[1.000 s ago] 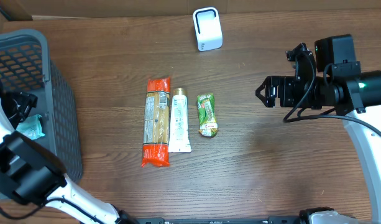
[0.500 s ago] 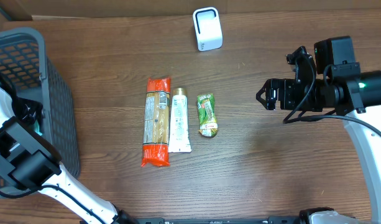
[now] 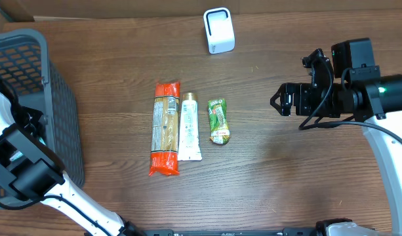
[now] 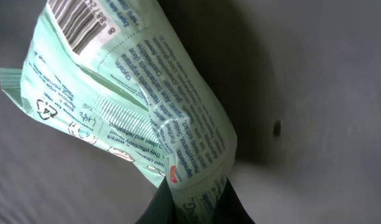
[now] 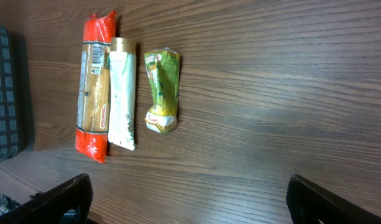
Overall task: Scan the item barcode
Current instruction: 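Reach the left gripper into the basket and grasp the mint-green packet, then carry the mint-green packet out and lay it right of the green pack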
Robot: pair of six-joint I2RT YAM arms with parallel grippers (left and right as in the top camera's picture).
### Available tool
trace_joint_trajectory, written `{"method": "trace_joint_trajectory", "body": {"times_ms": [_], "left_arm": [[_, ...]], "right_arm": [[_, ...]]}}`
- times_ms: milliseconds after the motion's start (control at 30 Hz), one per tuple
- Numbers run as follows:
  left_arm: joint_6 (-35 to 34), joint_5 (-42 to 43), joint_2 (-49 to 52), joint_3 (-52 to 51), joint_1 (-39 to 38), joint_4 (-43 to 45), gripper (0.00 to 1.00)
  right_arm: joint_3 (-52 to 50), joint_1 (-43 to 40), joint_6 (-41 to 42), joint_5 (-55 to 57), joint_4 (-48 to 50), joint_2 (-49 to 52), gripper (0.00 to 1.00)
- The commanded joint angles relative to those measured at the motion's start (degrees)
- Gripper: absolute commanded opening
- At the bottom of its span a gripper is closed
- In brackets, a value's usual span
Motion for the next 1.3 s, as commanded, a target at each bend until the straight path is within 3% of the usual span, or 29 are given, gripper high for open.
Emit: {"method": "trace_joint_trajectory", "body": {"times_ms": [0,367,633,933,1267], "left_arm": [[3.02,4.5,-4.39,3.63,0.13,-2.14,0.04],[5.27,10.86,-25.92,8.5,-0.15,-4.72,0.04],[11.67,18.64,-40.28,8.5,-5.35,-7.39,0.04],[14.19,17.97,-42.29,7.98,-27.96,-12.55,0.04],[11.65,10.73,-40.72,-0.24,-54.86,-7.65,0.04]], "right_arm": [[-0.2,0.24,0.22,-0.07,0.09,0.07,1.0],[-0.2,0.24,0.22,-0.07,0.11,0.07,1.0],[-0.2,0.24,0.22,-0.07,0.52,0.07,1.0],[-0.2,0.24,0.2,-0.04,0.63,0.07,1.0],[-0.2,0.24,0.2,-0.04,0.72,0.07,1.0]]}}
